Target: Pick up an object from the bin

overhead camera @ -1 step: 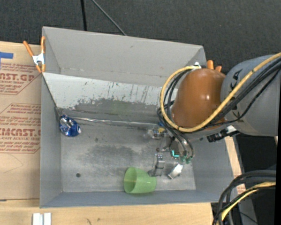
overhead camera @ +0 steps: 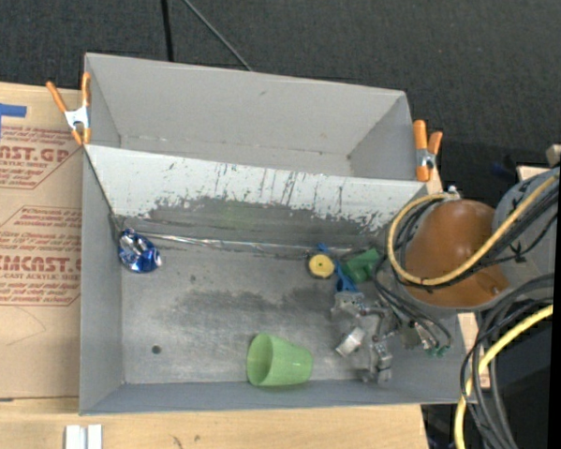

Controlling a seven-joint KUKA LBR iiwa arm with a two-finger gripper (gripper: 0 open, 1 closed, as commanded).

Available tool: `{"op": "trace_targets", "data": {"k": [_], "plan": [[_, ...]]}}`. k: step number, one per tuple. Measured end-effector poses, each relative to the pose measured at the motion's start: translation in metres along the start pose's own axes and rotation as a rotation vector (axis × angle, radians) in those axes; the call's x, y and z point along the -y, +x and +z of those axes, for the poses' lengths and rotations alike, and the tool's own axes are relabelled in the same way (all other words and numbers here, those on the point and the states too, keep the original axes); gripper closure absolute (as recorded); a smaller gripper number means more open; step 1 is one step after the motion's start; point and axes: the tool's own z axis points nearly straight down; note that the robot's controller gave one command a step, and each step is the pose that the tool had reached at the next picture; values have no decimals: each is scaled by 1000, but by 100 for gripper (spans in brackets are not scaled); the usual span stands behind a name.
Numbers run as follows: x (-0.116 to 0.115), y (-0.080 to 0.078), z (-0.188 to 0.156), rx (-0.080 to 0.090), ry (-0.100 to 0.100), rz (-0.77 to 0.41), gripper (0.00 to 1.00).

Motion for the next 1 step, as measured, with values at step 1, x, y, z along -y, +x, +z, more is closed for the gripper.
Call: {"op": "trace_targets", "data": {"k": [1], "plan": [[-7, 7, -33, 2, -1, 46, 0]]}}
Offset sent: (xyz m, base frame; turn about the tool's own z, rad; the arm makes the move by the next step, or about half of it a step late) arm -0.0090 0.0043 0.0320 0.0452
